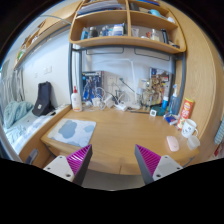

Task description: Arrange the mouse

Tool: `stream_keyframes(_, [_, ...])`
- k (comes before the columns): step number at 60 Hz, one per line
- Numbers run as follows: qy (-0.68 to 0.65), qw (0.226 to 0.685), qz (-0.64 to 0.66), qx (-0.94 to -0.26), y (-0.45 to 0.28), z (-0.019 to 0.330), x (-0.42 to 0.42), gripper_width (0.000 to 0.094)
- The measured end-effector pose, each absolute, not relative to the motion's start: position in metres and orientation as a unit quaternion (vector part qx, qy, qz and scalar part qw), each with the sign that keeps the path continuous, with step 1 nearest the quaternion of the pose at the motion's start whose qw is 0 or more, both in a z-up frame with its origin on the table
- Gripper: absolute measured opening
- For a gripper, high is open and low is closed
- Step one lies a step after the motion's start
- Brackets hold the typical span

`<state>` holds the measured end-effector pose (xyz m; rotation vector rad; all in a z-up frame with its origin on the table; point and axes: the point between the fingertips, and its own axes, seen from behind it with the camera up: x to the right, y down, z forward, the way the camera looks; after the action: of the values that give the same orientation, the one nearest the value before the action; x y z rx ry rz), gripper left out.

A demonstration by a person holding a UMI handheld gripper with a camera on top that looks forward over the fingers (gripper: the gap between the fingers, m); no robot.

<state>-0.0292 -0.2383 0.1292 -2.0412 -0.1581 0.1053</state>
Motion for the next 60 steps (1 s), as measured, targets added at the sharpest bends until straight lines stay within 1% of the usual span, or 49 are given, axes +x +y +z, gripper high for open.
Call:
stream_keyframes(7, [-0.051,0.497,0.023,-0.866,-0.244,0.098,0.018,0.0849])
stream_keyframes(8, [-0.045,0.493,0.019,-0.869,-0.248,0.104,0.017,0.0849])
stream_keyframes(9, [-0.043,0.492,0.019,-0.87,-0.244,0.085,0.036,0.0849])
stream_keyframes(13, [-0.026,0.477,0.008,-0.878,-0.243,0.063,0.076,0.0847])
stream_keyframes(24, [0.018,0.446,-0.036,-0.894,-0.226,0.022,0.182,0.0843])
stream_keyframes(31, [0.039,0.436,-0.045,-0.898,-0.198,0.007,0.228,0.083])
stream_keyframes(44, [0.05,0.434,-0.023,-0.899,-0.127,-0.002,0.253,0.0824])
stream_keyframes(47, [0.052,0.433,-0.015,-0.9,-0.113,-0.004,0.254,0.0799])
stream_keyframes(52, [0.05,0.433,-0.005,-0.9,-0.093,-0.005,0.256,0.0725])
stream_keyframes(58, [0.044,0.416,-0.002,-0.908,-0.083,-0.017,0.258,0.0648])
stream_keyframes(60, [0.041,0.423,-0.002,-0.905,-0.078,-0.016,0.259,0.0625])
